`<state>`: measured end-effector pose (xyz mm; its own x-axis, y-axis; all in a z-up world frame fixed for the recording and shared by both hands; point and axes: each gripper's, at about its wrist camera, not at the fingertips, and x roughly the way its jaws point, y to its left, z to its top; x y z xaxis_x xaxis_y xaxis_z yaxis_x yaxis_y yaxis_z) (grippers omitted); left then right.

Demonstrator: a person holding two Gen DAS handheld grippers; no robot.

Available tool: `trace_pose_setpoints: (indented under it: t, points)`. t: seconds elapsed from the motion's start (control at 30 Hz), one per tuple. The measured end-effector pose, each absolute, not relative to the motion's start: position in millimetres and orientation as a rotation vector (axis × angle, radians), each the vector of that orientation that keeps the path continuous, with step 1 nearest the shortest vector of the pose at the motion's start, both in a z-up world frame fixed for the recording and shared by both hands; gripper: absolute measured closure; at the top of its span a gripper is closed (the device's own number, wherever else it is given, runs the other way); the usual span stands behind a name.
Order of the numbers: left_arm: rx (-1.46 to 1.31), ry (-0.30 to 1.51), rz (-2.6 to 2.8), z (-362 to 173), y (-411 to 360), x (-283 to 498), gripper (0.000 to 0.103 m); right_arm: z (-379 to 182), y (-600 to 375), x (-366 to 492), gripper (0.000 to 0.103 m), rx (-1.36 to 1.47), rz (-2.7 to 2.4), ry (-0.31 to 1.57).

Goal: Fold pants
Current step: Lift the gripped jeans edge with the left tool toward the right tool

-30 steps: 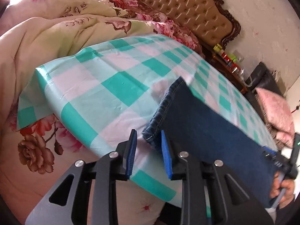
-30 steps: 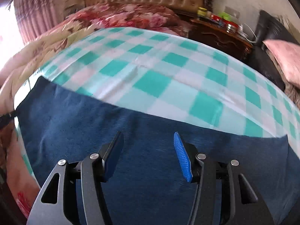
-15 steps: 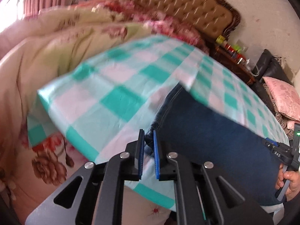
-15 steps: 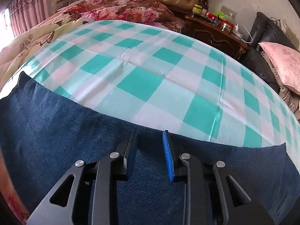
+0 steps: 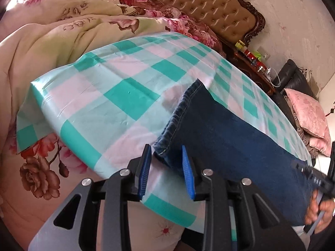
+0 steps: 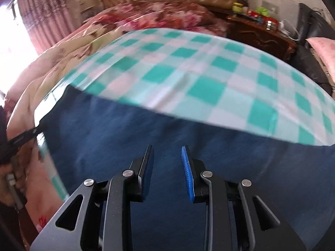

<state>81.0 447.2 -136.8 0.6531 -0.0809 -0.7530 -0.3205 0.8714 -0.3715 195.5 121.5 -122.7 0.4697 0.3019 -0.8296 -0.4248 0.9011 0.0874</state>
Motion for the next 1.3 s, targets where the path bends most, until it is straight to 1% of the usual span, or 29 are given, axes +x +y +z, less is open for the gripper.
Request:
trace_pose_setpoints:
  t: [0.17, 0.3, 0.53, 0.67, 0.77, 0.8, 0.83, 0.9, 0.93, 1.1, 1.2, 1.3]
  points:
    - [-0.468, 0.875, 0.138, -139.9, 444.1, 86.4, 0.073, -144.6, 133.8, 188.7, 0.077, -0.189, 0.406, 1.01]
    - [-0.459, 0.883, 0.131, -137.3, 443.2, 88.2, 0.08, -148.1, 137.7, 183.6, 0.076, -0.24, 0.389, 0.981]
    - [-0.545, 0.85, 0.103, -132.0, 449.4, 82.0, 0.083, -149.2, 136.4, 183.7, 0.076, -0.243, 0.388, 0.974]
    - [-0.525, 0.814, 0.104, -116.2, 441.4, 78.1, 0.084, -149.4, 136.4, 183.9, 0.076, -0.243, 0.389, 0.974]
    - [-0.449, 0.796, 0.117, -98.2, 426.9, 77.5, 0.086, -149.2, 135.7, 184.4, 0.076, -0.244, 0.387, 0.98]
    - [-0.417, 0.788, 0.12, -90.7, 420.6, 77.7, 0.093, -148.6, 135.2, 184.7, 0.073, -0.245, 0.383, 0.985]
    - [-0.391, 0.781, 0.12, -83.8, 415.3, 78.0, 0.094, -147.9, 134.3, 185.3, 0.068, -0.243, 0.375, 0.99]
    - [-0.328, 0.763, 0.129, -69.1, 402.3, 78.3, 0.094, -143.5, 128.1, 185.6, 0.035, -0.234, 0.335, 0.982]
    - [-0.287, 0.756, 0.129, -61.5, 393.8, 78.8, 0.094, -140.8, 124.6, 185.8, 0.031, -0.232, 0.316, 0.97]
    - [-0.147, 0.73, 0.117, -36.8, 354.6, 81.5, 0.098, -125.3, 93.8, 191.1, 0.03, -0.122, 0.311, 1.004]
    - [-0.059, 0.719, 0.11, -28.0, 328.3, 84.5, 0.098, -116.2, 78.6, 193.4, 0.03, -0.052, 0.317, 1.016]
    - [-0.149, 0.723, 0.137, -31.4, 345.7, 91.0, 0.098, -111.9, 71.6, 190.7, 0.03, -0.064, 0.312, 1.009]
